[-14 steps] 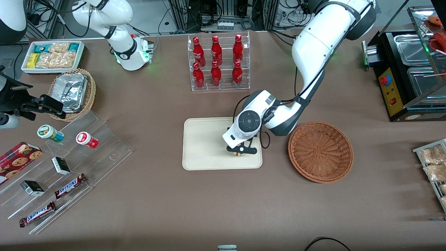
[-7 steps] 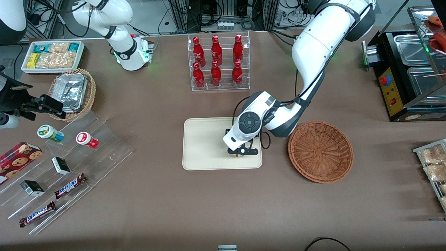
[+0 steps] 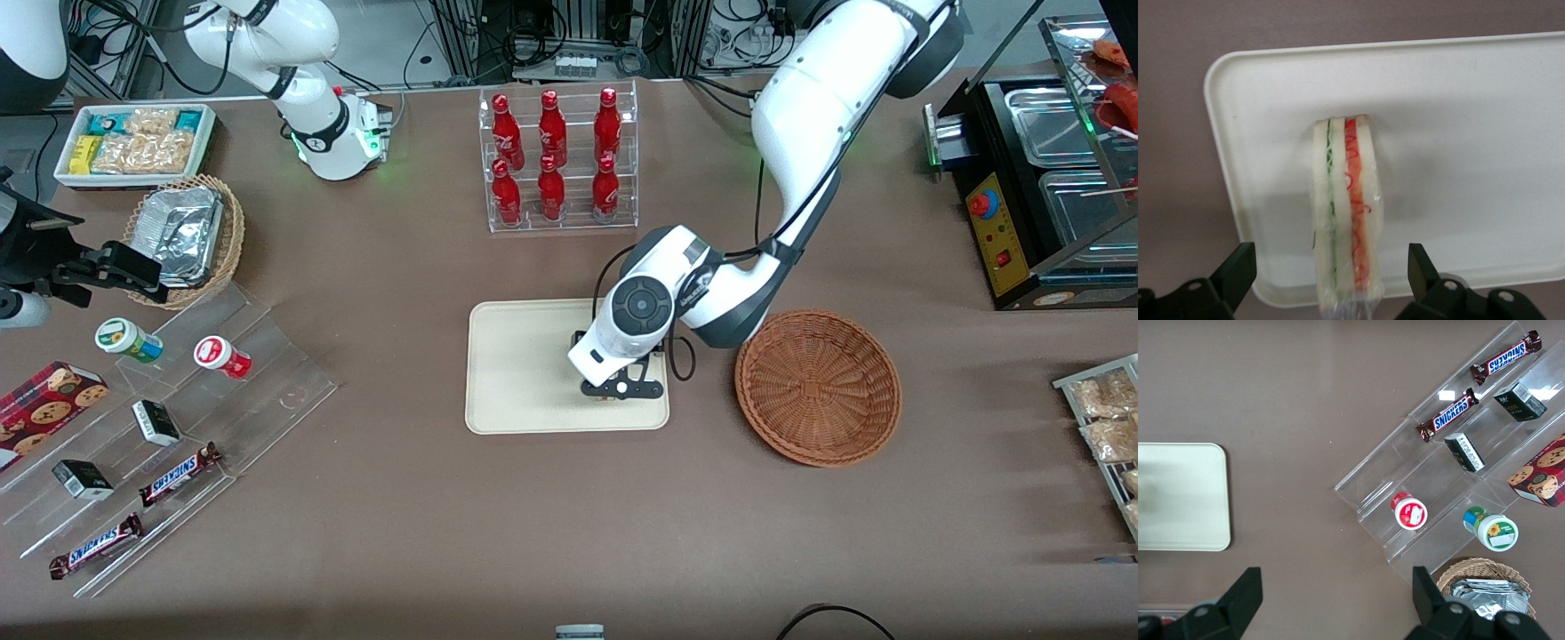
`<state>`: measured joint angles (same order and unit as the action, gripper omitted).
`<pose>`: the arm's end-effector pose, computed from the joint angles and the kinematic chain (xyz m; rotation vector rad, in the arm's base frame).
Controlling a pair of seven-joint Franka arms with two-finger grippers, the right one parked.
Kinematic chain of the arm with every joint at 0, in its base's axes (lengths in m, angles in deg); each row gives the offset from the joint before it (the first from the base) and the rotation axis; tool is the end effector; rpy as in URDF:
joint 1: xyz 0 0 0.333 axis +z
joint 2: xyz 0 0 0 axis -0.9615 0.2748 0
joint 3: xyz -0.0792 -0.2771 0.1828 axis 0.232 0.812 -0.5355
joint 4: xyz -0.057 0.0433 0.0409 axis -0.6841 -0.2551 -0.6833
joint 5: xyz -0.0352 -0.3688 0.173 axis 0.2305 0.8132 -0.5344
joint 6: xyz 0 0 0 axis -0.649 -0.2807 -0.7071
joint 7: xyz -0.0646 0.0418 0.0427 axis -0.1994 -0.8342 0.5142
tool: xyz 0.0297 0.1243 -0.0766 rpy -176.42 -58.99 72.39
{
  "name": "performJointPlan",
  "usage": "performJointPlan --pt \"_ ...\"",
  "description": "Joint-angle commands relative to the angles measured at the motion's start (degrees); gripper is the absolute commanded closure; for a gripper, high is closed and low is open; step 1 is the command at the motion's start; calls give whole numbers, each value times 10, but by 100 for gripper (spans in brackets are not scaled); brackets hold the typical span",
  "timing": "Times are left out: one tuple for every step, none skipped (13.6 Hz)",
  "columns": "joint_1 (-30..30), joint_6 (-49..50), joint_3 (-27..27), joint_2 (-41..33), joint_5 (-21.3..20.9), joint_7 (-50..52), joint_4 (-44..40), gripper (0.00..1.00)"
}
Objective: Place sandwich from basket to tray
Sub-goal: 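Lower the sandwich onto the tray and open the left gripper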
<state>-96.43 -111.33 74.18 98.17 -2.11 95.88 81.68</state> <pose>0.5751 -0.4593 0.2586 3.0789 -0.0742 -0.2744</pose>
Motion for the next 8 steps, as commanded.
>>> performJointPlan --pt "21 50 -3 -54 -1 11 7 0" --pt "34 55 -1 -68 1 12 9 0" --pt "42 56 -1 -82 2 14 8 0" --pt "51 65 -1 -99 3 10 9 0" --pt "69 89 -1 -113 1 4 8 0" --pt "86 110 -1 -126 2 -16 8 0" --pt "99 123 -1 -143 2 -46 8 0" --pt "115 138 -1 -157 4 -66 8 0"
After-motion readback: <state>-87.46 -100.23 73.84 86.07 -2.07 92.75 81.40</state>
